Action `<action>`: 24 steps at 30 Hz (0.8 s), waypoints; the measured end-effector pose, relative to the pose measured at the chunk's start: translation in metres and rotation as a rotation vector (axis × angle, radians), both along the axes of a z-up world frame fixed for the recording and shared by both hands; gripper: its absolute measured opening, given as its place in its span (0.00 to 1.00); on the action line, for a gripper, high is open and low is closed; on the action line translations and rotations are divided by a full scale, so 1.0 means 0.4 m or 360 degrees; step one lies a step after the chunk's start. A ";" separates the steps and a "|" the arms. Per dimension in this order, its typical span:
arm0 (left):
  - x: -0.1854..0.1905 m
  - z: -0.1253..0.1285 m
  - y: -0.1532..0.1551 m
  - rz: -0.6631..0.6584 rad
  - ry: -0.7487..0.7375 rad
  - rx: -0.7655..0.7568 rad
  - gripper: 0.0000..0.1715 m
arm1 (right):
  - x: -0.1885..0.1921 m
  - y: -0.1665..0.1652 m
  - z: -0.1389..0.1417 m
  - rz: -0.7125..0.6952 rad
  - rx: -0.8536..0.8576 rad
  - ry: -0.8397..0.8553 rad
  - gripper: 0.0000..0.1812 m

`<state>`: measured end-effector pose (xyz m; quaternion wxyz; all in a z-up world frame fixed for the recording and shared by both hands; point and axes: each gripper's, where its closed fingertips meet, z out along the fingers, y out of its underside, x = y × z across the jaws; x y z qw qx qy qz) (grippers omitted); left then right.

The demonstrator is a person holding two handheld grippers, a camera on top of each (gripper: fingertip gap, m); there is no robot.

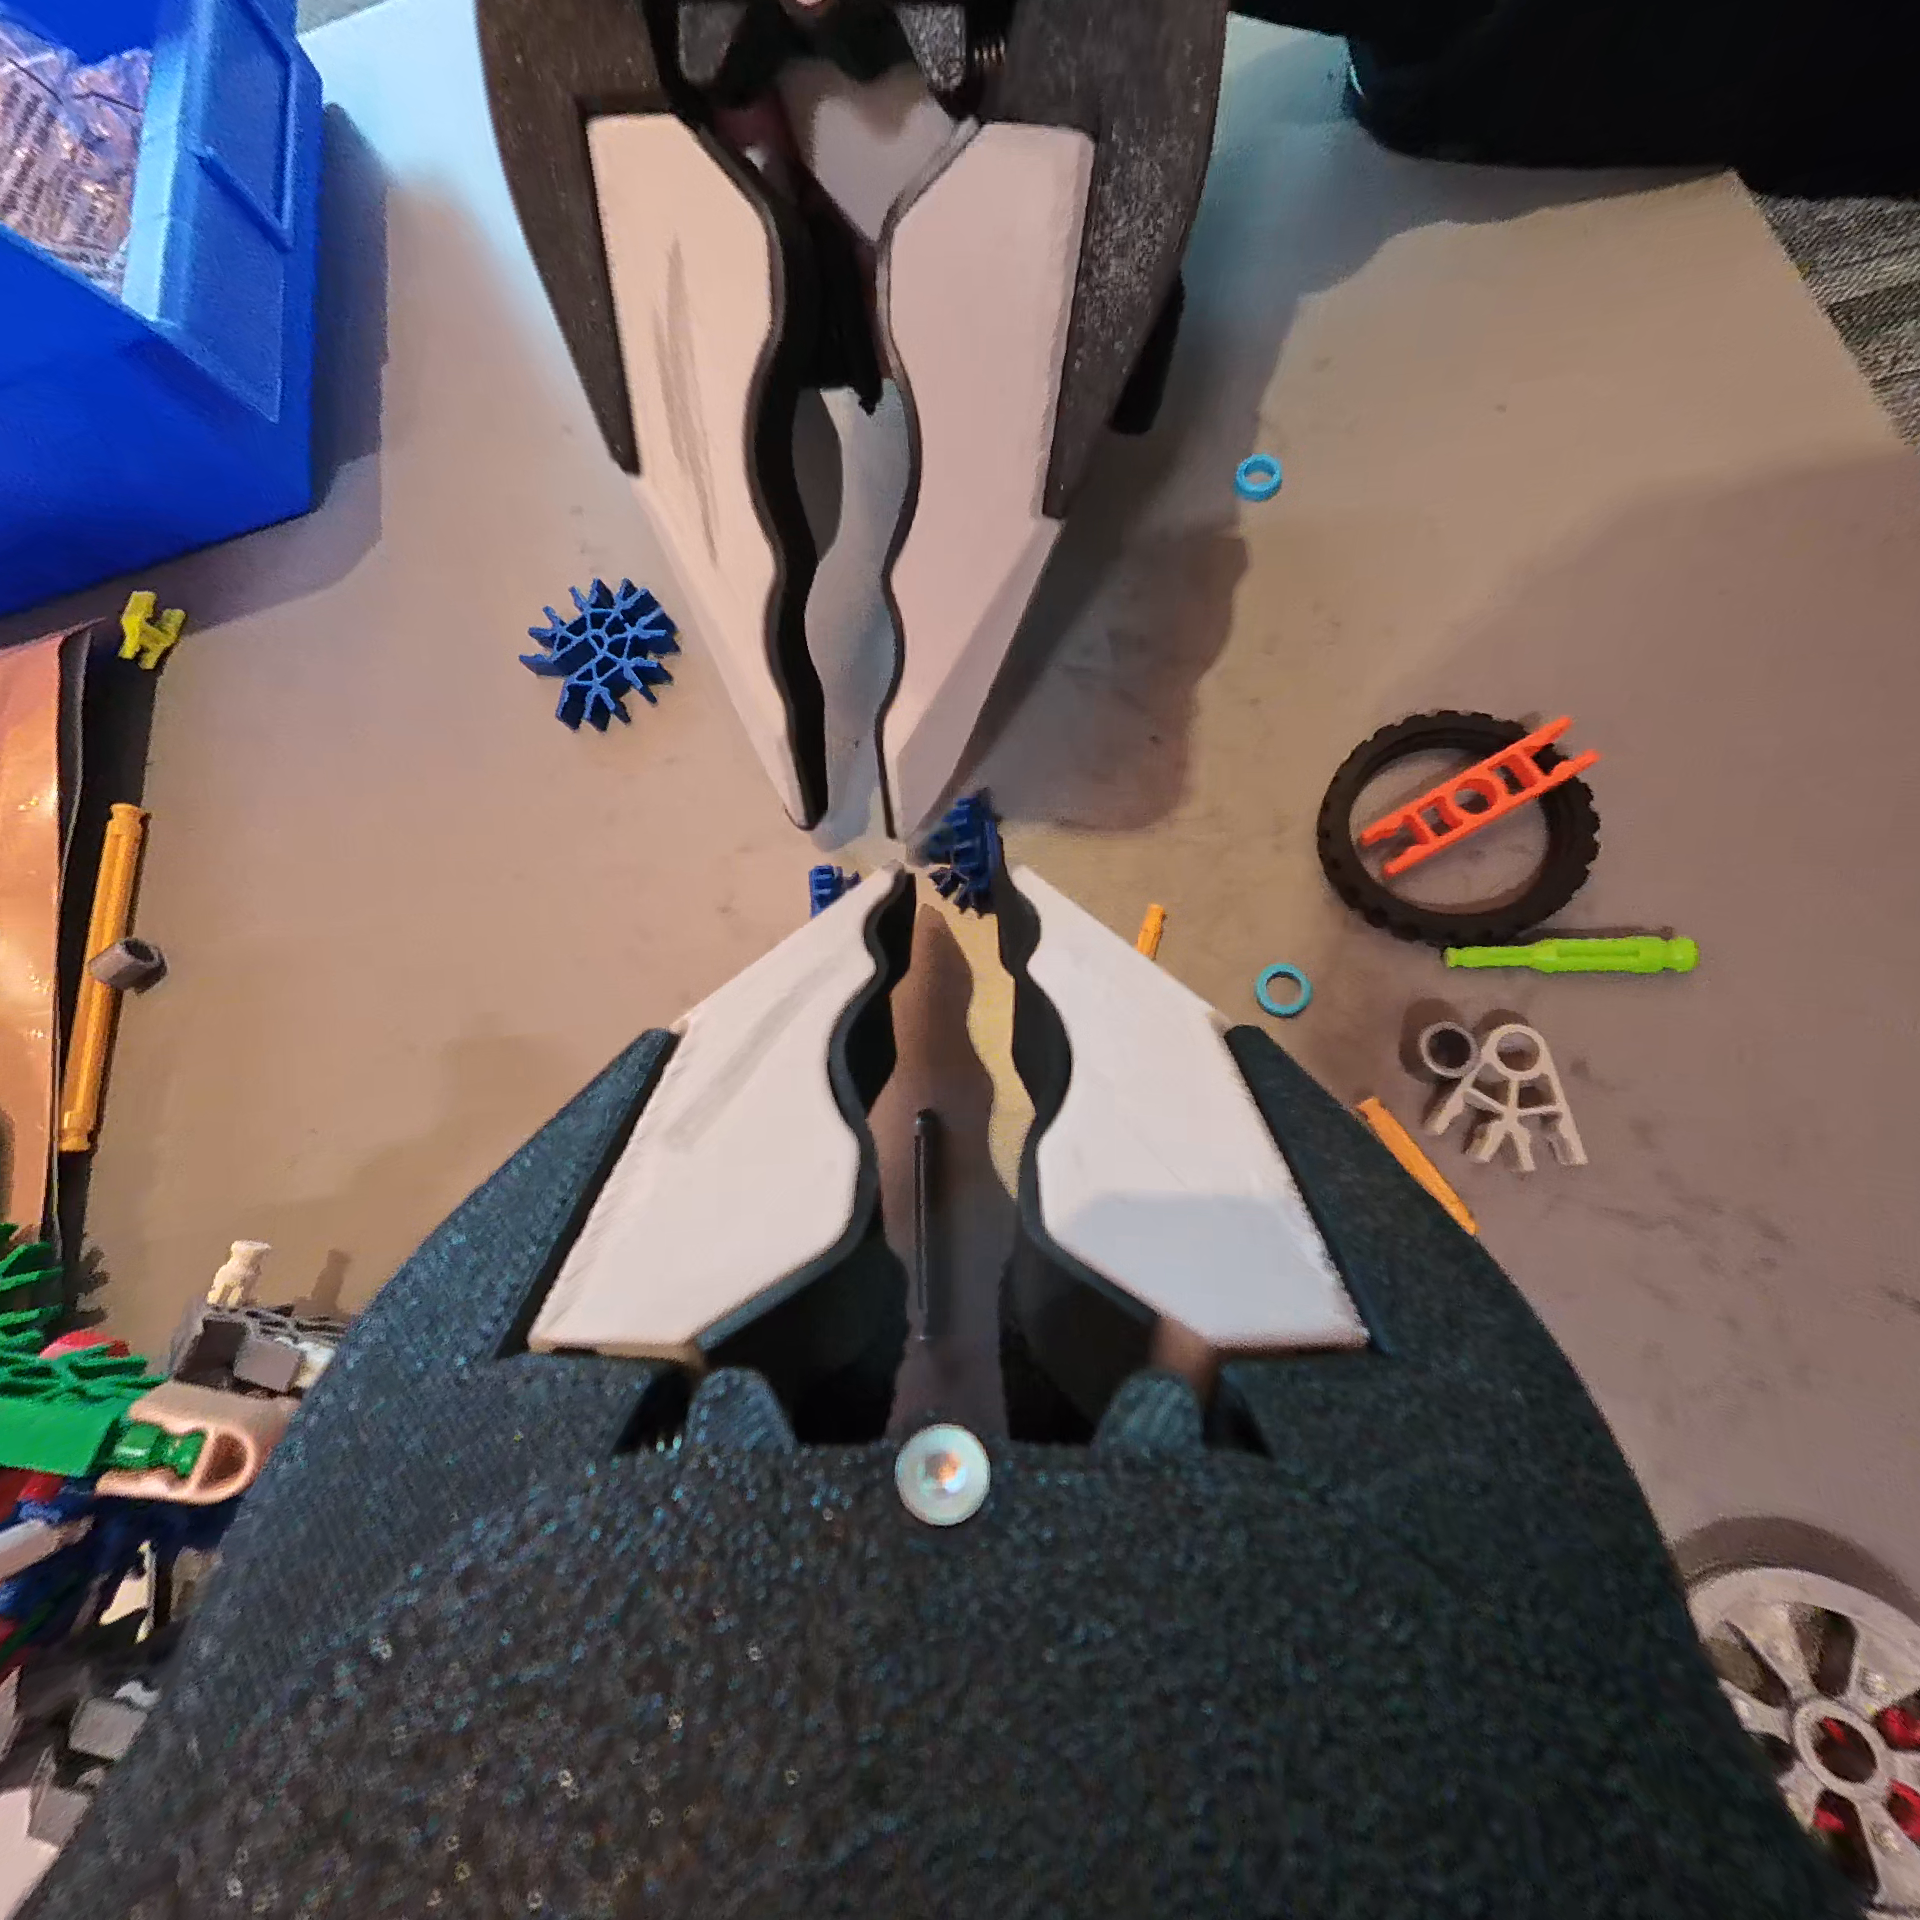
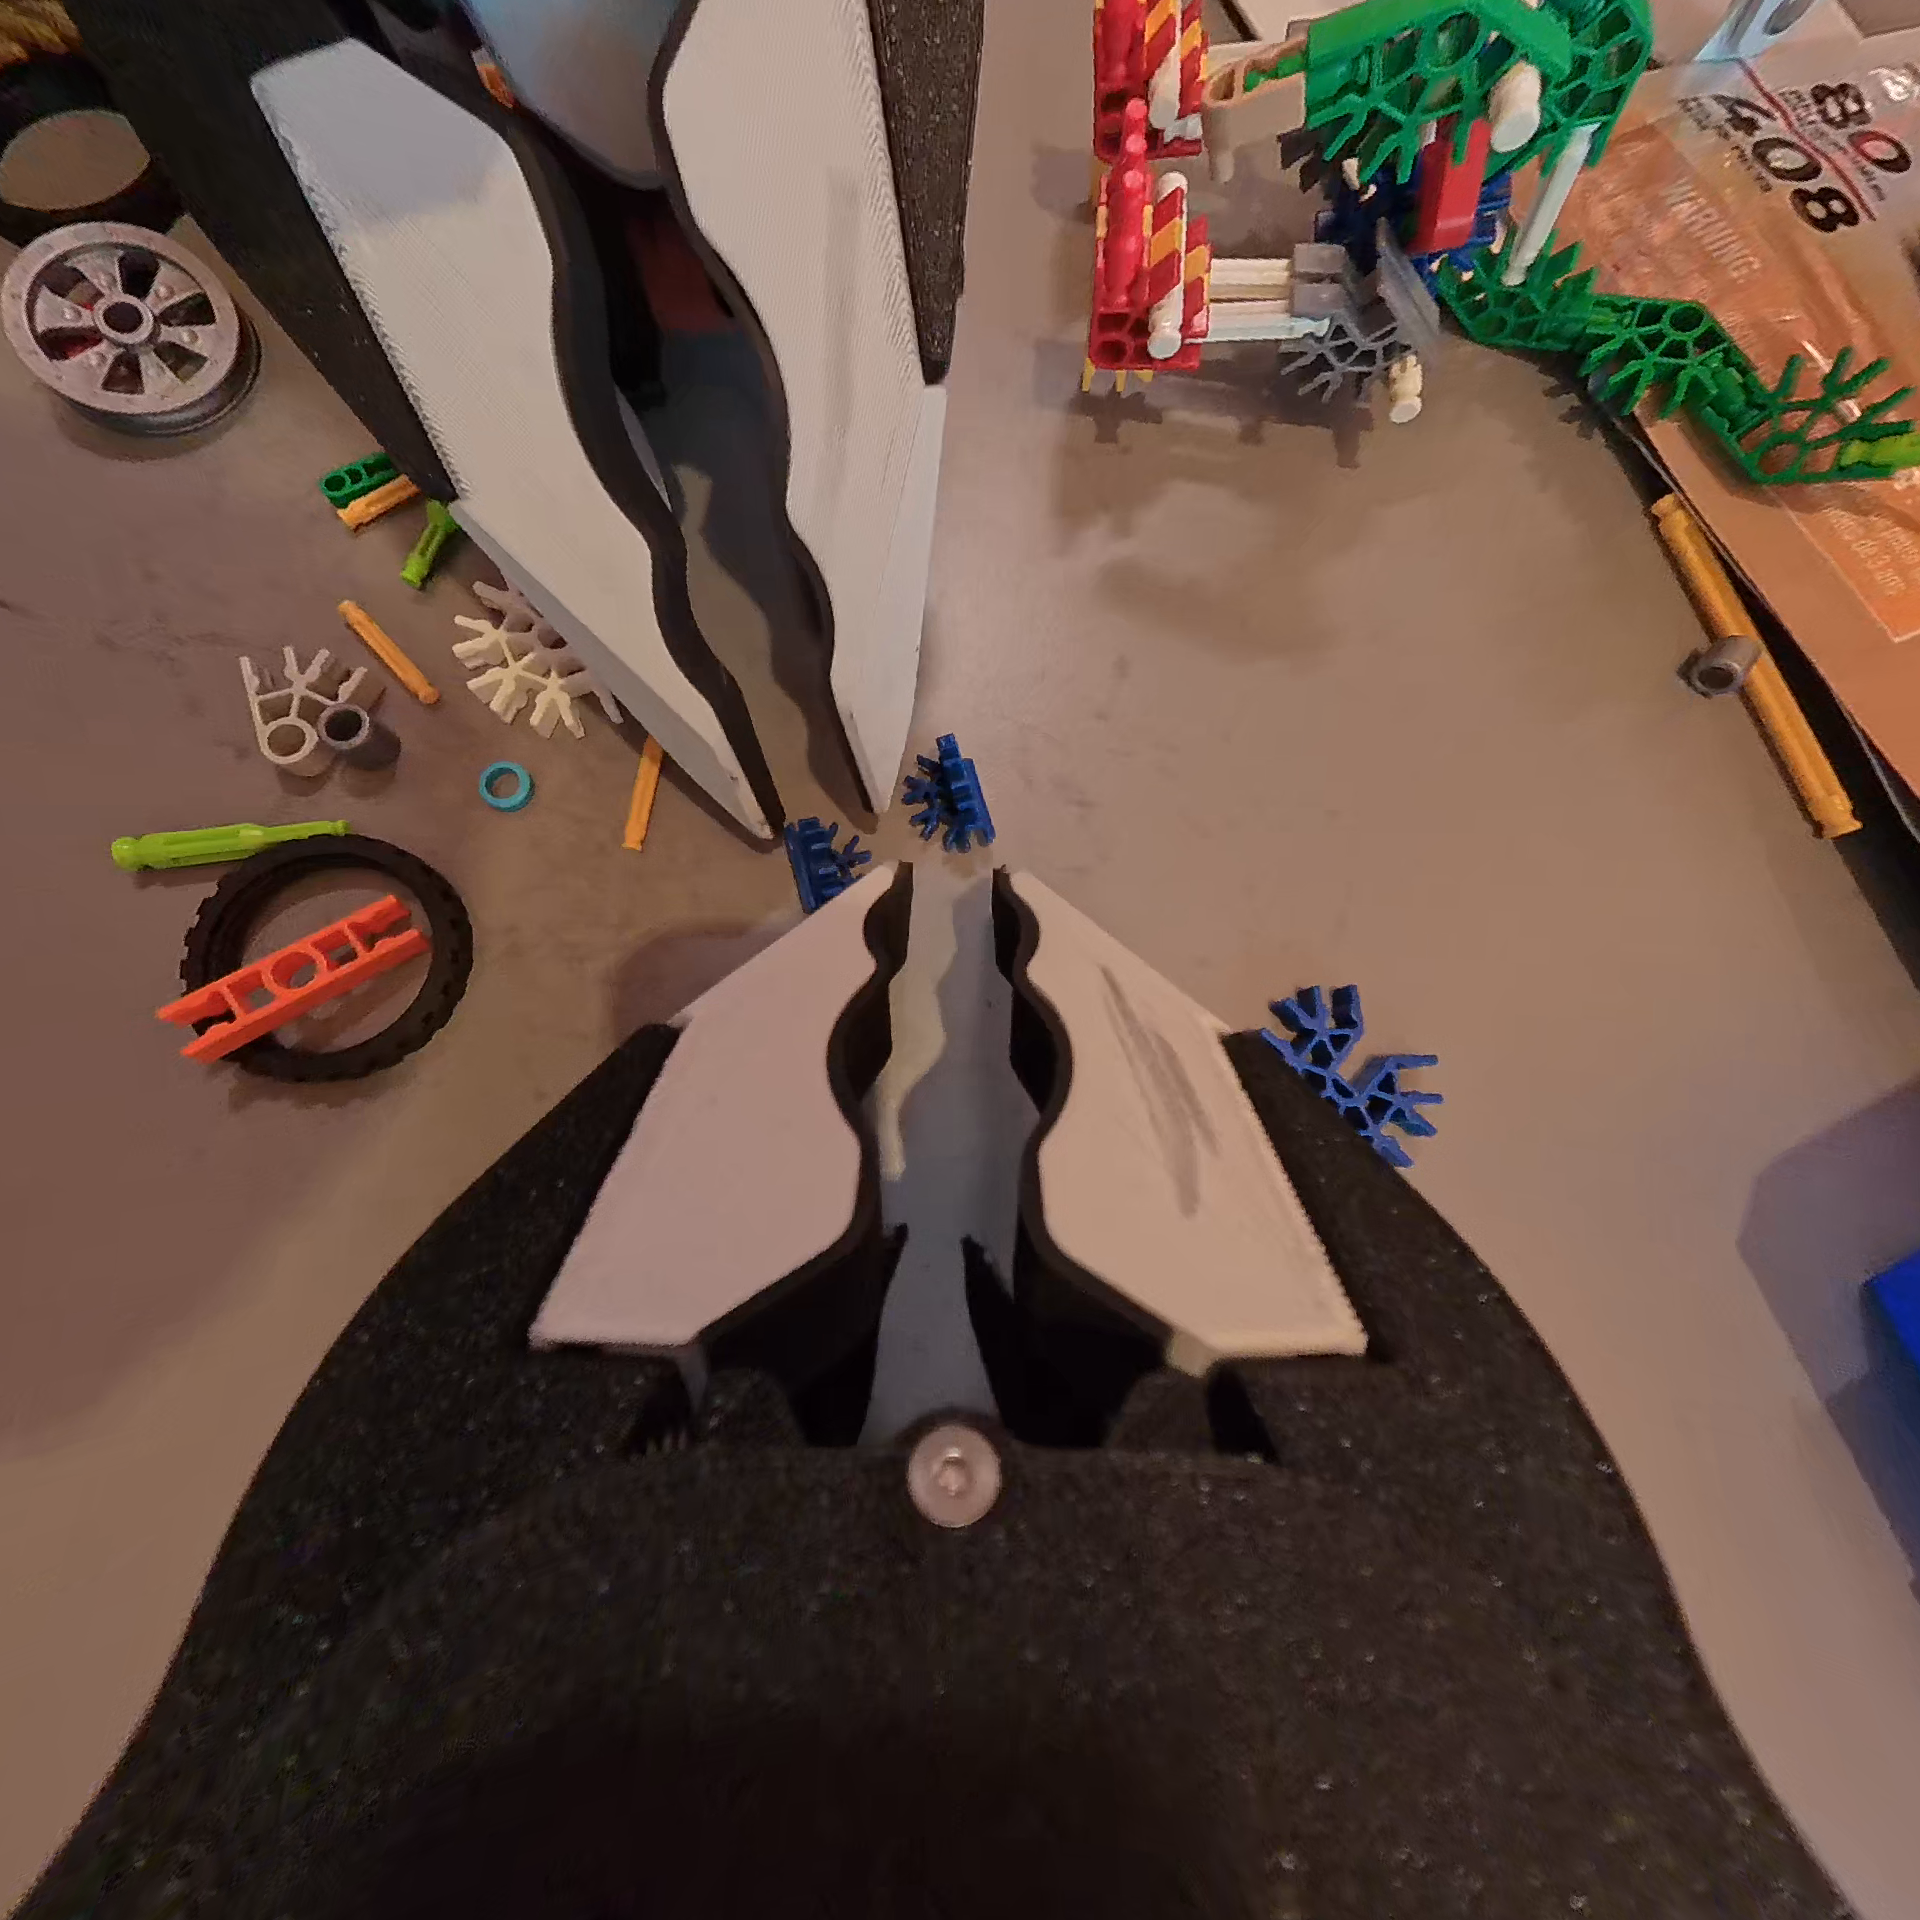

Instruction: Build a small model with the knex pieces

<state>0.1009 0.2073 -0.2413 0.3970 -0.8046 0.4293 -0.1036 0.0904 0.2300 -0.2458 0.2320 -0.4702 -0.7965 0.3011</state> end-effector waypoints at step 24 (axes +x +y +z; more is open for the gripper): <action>-0.006 -0.014 -0.022 -0.0037 0.0027 -0.0081 0.06 | -0.009 -0.008 0.000 0.0010 0.0037 0.0019 0.08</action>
